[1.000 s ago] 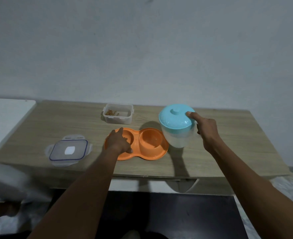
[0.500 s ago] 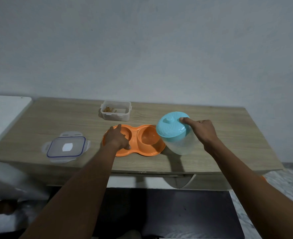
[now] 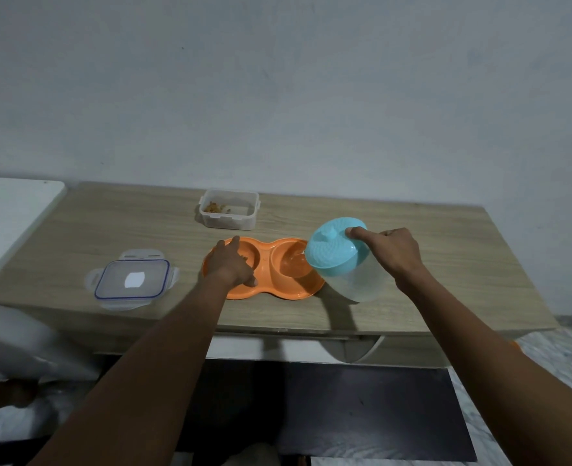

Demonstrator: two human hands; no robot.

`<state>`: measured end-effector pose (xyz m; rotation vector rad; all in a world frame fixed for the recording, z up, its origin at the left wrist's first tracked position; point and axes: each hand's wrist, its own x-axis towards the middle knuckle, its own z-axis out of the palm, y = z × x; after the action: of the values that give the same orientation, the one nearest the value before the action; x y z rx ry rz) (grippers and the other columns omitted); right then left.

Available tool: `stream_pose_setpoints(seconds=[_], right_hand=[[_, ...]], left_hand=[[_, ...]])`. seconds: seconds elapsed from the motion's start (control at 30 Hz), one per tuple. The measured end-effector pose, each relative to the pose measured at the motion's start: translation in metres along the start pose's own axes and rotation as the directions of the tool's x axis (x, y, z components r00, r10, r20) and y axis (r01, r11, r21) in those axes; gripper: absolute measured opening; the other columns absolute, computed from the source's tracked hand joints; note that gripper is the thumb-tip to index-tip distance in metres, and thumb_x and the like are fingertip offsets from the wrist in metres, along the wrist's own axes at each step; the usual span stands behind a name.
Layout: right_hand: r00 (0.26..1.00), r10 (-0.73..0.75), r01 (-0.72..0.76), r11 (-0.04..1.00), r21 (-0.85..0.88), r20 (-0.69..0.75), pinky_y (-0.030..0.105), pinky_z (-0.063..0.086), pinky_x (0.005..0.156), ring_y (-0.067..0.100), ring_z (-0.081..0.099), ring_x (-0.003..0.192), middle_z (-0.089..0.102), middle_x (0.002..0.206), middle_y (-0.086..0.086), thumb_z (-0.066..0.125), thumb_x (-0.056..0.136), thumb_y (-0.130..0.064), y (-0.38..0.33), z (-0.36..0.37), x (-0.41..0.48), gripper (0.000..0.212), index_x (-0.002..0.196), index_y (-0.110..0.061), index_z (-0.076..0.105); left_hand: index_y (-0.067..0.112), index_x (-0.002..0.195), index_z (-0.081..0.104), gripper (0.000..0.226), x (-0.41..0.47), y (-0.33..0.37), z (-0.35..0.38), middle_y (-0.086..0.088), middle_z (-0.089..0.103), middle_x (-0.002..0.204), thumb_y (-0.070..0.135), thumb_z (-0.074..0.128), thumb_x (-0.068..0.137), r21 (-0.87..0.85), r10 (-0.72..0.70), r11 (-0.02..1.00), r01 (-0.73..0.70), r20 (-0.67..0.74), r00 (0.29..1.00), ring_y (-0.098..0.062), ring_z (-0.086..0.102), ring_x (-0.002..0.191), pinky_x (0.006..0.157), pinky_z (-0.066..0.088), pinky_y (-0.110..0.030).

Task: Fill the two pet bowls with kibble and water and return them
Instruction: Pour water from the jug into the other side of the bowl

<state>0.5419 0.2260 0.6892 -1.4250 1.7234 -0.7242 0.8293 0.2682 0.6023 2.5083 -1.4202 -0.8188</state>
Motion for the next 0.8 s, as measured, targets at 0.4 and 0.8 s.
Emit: stream_pose_setpoints(seconds=[0.4,0.8], right_hand=[[1.000,-0.001,0.001,1.000,-0.016,-0.015,0.037,0.045,0.065,0.022,0.059,0.075,0.068,0.081,0.004,0.080,0.073,-0.055,0.001,-0.003,0.001,0.048,0.072,-0.008,0.071],[1.000,0.000,0.001,1.000,0.012,-0.014,0.037,0.042,0.063,0.023,0.056,0.072,0.065,0.074,0.004,0.081,0.072,-0.054,-0.003,-0.010,0.000,0.048,0.061,-0.010,0.065]], left_hand=[[0.025,0.156,0.009,0.128,0.003,-0.001,0.000,-0.010,0.006,0.163,0.028,0.091,0.059,-0.006,-0.004,1.000,0.004,0.010,1.000,-0.033,0.017,0.148,0.114,0.031,-0.046],[0.026,0.156,0.010,0.128,0.003,0.000,0.000,-0.009,0.007,0.163,0.024,0.092,0.058,-0.047,-0.021,0.999,0.022,0.003,1.000,-0.032,0.017,0.148,0.113,0.032,-0.046]])
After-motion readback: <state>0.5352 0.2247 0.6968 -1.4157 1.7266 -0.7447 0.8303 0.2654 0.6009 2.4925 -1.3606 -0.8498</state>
